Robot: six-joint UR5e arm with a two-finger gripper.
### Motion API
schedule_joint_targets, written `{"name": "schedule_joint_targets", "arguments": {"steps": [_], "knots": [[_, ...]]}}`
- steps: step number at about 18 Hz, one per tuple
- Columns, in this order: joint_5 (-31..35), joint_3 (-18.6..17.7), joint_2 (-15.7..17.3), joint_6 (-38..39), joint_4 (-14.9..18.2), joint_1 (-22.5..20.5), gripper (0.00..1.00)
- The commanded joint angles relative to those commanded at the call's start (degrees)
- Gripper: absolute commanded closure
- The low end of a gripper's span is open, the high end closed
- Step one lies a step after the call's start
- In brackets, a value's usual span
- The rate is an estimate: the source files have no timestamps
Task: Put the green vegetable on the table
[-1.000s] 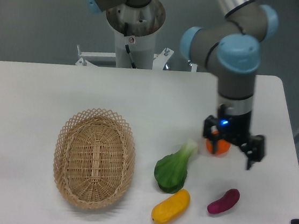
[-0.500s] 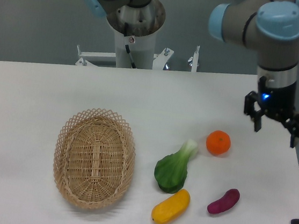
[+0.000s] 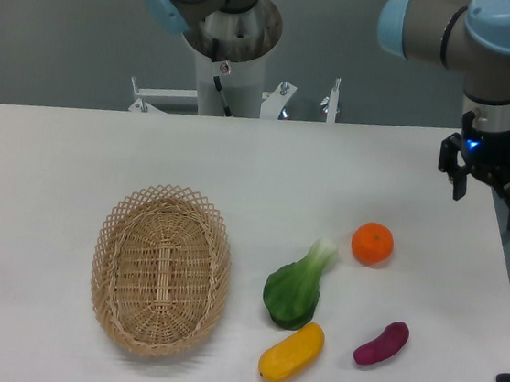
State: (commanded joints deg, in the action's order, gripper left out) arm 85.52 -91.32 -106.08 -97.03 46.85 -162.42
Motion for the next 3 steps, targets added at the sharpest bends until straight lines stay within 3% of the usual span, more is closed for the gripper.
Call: {"name": "schedule_joint_targets", "arguments": {"steps": [3], "knots": [[0.0,0.0,0.0,0.0,0.0,0.0,0.00]]}}
